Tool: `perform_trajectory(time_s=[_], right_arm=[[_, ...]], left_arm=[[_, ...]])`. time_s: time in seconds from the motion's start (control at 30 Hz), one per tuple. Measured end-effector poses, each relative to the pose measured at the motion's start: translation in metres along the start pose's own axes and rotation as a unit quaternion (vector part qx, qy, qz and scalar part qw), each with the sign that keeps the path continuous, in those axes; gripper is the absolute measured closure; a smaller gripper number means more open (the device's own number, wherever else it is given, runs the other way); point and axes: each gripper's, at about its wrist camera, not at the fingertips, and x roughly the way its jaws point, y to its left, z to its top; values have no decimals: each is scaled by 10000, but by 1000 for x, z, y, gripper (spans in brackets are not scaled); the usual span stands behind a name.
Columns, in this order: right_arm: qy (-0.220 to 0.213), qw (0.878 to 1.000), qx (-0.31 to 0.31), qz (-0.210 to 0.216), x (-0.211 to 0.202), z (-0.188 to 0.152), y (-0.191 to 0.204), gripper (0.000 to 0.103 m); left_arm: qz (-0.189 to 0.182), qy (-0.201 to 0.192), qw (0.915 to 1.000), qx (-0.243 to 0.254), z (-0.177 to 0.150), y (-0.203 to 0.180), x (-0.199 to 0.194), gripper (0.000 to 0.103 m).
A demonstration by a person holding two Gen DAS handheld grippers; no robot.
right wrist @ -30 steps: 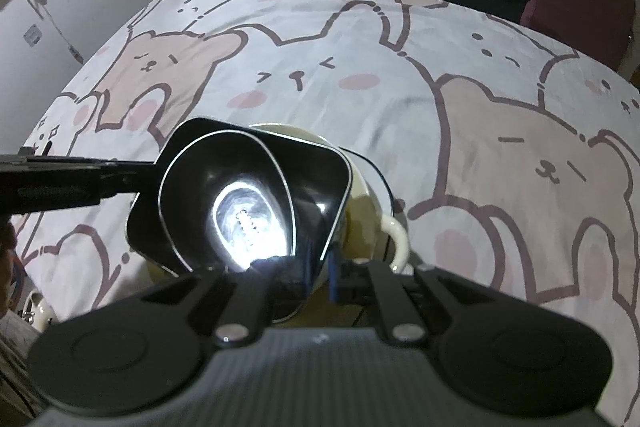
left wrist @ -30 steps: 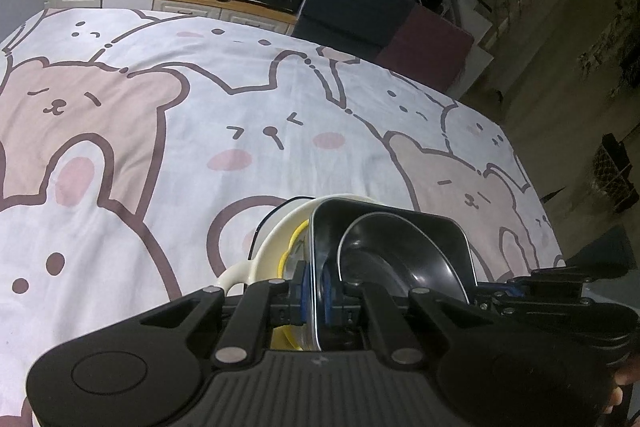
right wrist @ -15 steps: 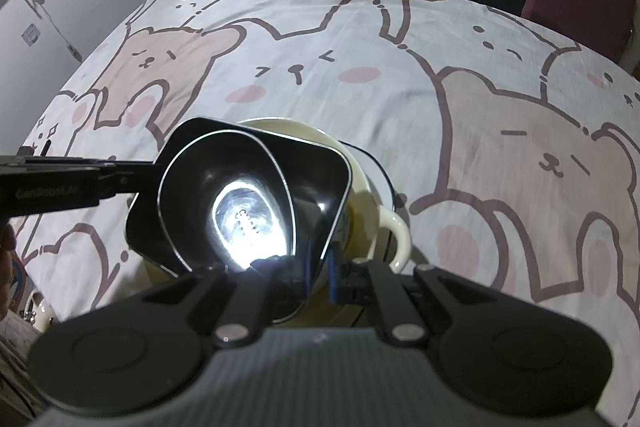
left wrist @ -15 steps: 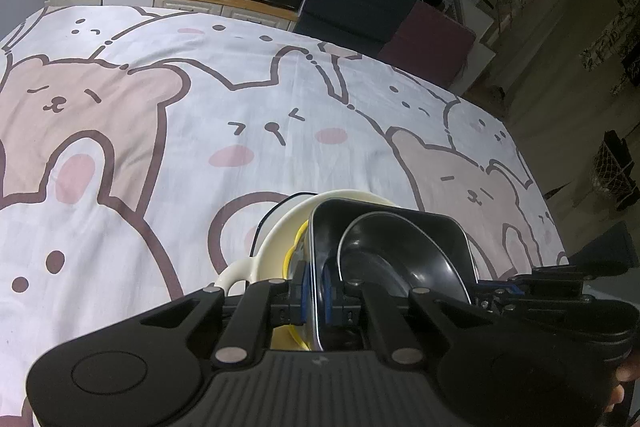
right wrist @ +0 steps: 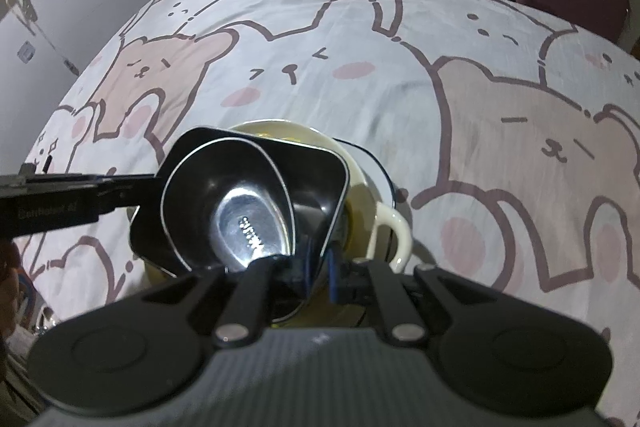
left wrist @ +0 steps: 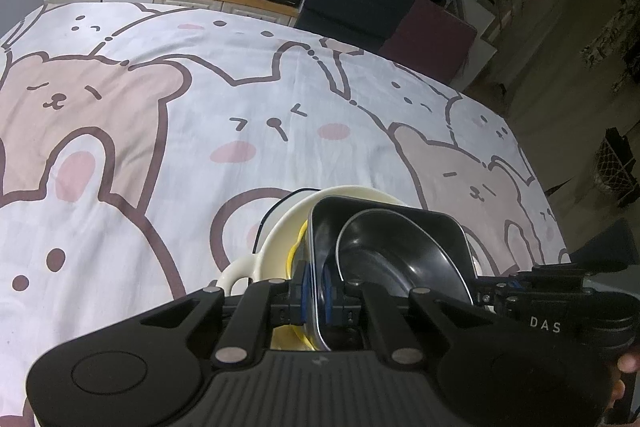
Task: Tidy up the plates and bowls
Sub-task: 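Carry the tray over the bowl stack and lower it into the cream bowl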
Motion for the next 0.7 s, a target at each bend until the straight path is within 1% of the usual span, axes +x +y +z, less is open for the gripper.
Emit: perform_trajectory(time_s=[0.37,0.5,0.63,0.7], right_arm=[[-46,10000,28,-6,-1,0,1,91],[-82,9999,77,-25,-3,-1,-1,84],[-166,9998,89,-33,-9,-2,-3,82],[-263,9996,109,-71,-14,-2,-3,81]], left_arm=[[-8,11,10000,23,-1,1,0,96],[-16,-15,10000,37,-1,1,-3,96],[-23,-78,9999,59,0,-1,-9,95],[-35,-122,9999,74,1,-2,-13,91]])
